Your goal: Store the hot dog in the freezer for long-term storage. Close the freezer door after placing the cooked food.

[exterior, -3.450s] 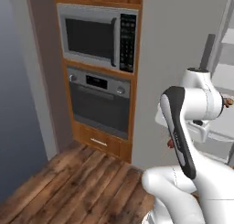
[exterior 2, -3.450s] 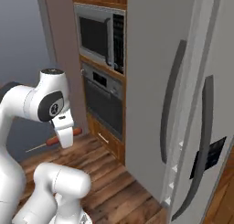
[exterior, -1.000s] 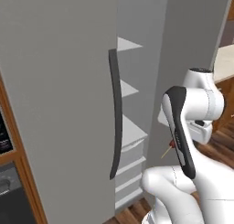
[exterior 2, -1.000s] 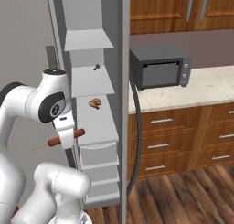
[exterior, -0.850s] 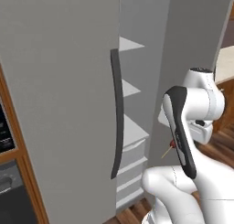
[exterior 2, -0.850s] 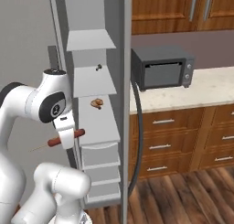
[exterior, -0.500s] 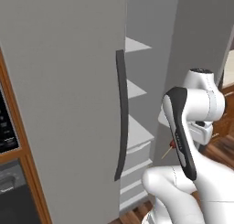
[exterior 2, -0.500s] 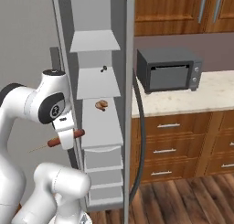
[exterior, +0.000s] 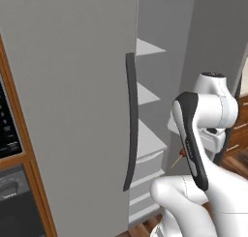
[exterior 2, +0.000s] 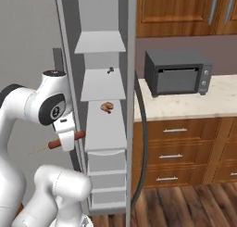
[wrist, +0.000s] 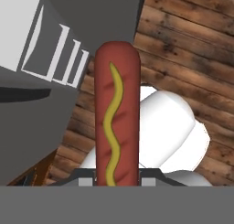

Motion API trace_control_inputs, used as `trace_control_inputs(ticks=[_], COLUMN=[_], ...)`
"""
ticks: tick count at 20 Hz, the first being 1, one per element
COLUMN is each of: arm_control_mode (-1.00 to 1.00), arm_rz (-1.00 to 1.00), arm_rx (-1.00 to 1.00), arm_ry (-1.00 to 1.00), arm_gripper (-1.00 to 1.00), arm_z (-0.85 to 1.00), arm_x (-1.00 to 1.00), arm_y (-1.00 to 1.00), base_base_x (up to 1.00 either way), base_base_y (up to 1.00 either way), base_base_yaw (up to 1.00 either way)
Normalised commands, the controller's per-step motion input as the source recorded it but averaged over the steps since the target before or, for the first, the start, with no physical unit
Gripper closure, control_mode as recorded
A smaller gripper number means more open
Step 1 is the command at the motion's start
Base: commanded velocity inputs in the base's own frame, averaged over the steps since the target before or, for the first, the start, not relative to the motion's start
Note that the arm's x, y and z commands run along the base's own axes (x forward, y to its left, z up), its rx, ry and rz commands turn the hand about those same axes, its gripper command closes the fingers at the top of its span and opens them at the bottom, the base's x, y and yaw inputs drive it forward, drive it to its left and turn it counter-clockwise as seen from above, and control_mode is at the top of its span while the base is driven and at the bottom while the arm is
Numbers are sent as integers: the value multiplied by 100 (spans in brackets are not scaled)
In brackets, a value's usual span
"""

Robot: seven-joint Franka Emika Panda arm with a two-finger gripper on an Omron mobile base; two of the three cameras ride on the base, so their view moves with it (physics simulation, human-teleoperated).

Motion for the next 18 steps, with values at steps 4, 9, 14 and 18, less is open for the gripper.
trace_control_inputs(ticks=[4,9,14,18], arm_control_mode=[100,100,100,100], arm_rz=[0,0,0,0], arm_rx=[0,0,0,0], arm_ry=[0,0,0,0], arm_gripper=[100,100,100,100], arm_z=[0,0,0,0], arm_x=[0,0,0,0], arm_y=[0,0,0,0], base_base_x=[3,15,12,8], base_base_y=[-13,-22,-31,-24], base_base_yaw=[19,20,17,15])
